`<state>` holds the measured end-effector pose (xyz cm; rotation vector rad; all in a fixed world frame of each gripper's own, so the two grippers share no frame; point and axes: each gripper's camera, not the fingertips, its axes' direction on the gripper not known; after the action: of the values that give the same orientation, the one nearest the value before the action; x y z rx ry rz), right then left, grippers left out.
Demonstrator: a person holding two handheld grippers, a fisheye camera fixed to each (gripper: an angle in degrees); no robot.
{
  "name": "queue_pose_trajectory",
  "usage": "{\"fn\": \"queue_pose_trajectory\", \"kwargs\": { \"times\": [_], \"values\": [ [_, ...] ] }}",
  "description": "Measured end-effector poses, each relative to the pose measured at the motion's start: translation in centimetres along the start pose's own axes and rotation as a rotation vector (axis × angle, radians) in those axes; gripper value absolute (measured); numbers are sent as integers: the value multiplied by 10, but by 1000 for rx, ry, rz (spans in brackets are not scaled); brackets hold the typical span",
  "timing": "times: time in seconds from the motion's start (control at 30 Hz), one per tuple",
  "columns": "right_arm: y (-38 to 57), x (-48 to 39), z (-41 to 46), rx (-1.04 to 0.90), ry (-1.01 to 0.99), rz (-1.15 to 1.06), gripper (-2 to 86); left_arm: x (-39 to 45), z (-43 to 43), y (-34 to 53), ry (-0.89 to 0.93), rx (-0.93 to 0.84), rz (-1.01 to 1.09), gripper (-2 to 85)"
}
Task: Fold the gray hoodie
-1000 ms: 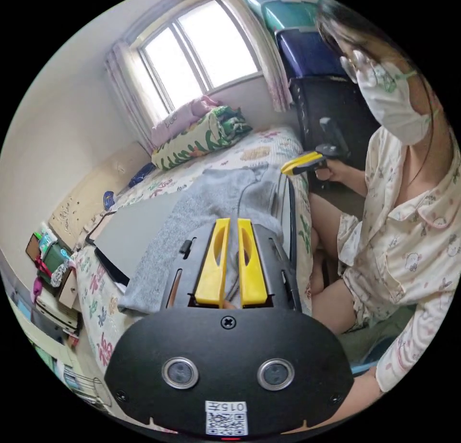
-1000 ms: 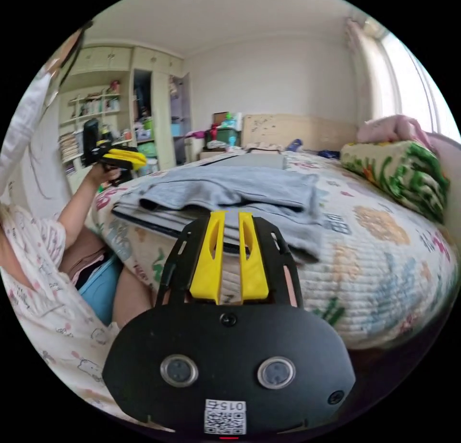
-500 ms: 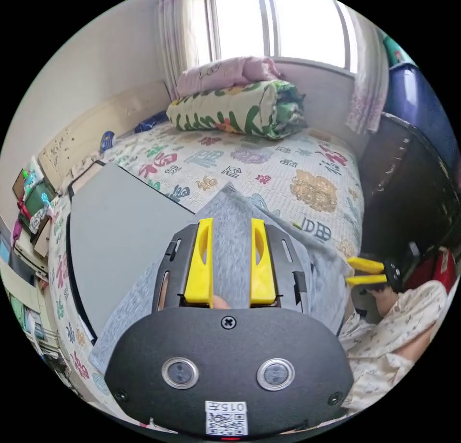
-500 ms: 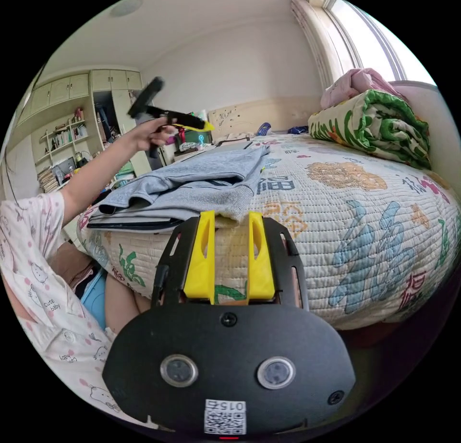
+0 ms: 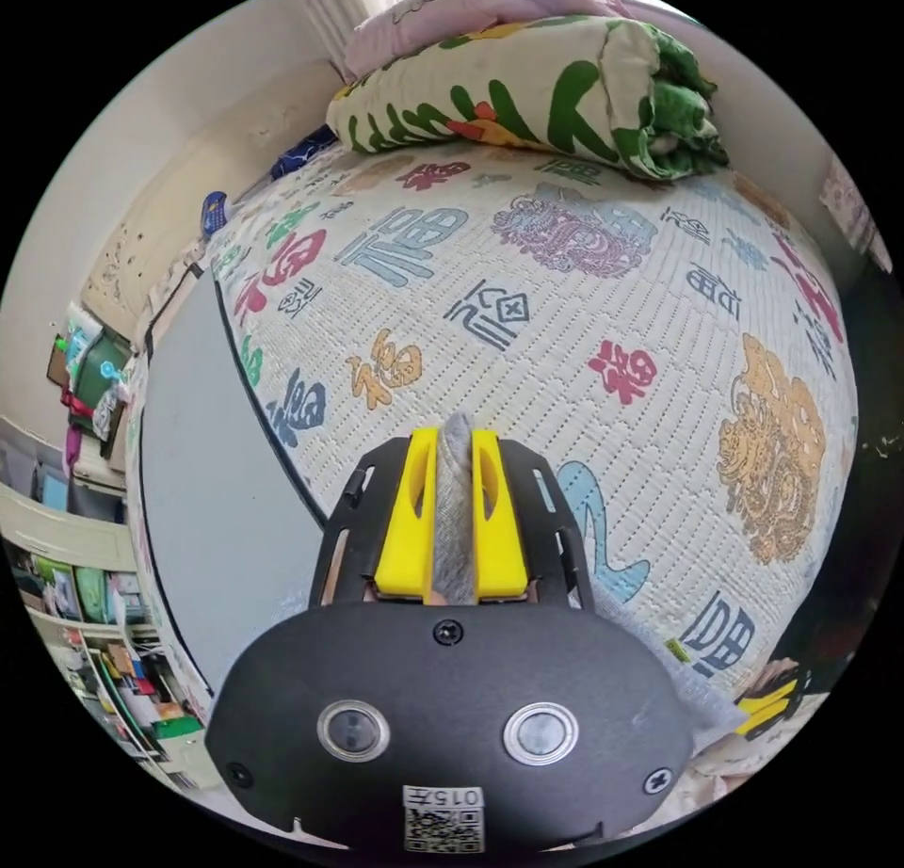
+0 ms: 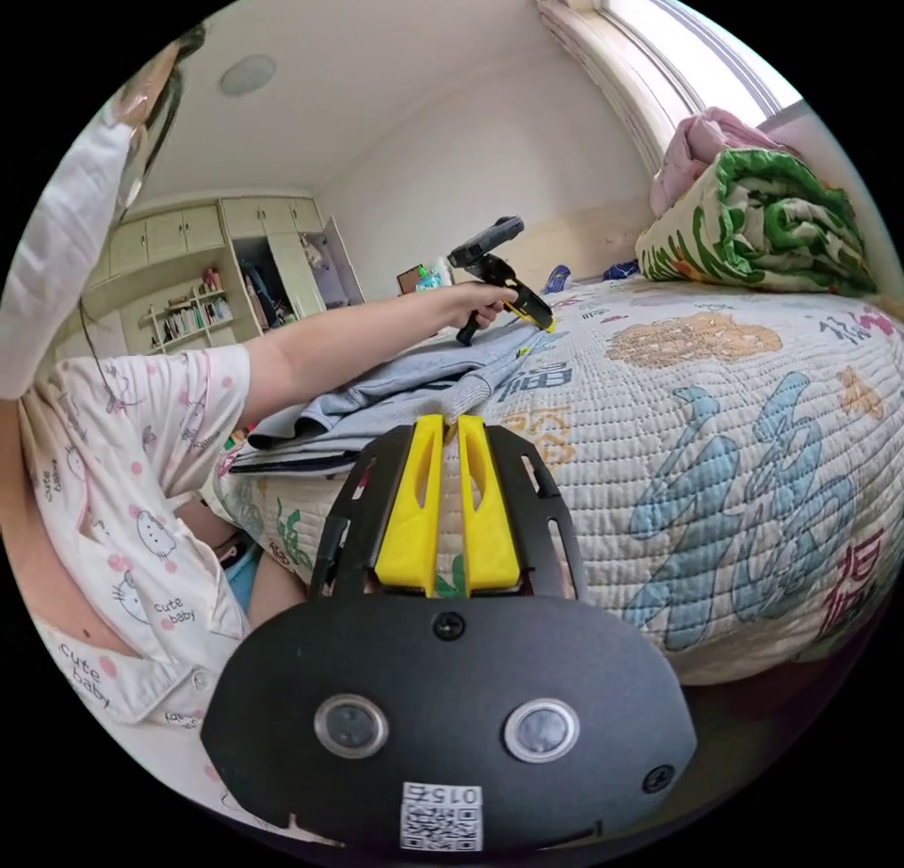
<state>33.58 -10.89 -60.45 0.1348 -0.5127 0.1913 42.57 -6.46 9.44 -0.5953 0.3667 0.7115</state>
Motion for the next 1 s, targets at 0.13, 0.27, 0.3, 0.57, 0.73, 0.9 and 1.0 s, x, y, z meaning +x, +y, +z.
{"fn": "queue_pose_trajectory", "kwargs": {
  "times": [0.13,0.27,0.3,0.57,0.73,0.9,1.0],
  "values": [
    [-13,-2,-46,105,56,-38,28,-5,-75,0,5,221,-30,33],
    [-32,-23,-112,258,224,-138,28,-39,-182,8,193,496,-128,20],
    [-34,-30,-121,286,243,-159,28,-46,-198,14,226,539,-143,19],
    [-3,-120,-153,416,-95,-272,29,-212,-318,181,533,832,-264,15],
    [45,-186,-58,191,-466,-292,27,-303,-303,320,507,808,-335,15],
    [127,-284,49,-67,-478,-425,31,-355,-251,393,397,646,-285,16],
    [175,-327,92,-176,-452,-485,34,-370,-225,404,438,582,-275,21]
  ]
}}
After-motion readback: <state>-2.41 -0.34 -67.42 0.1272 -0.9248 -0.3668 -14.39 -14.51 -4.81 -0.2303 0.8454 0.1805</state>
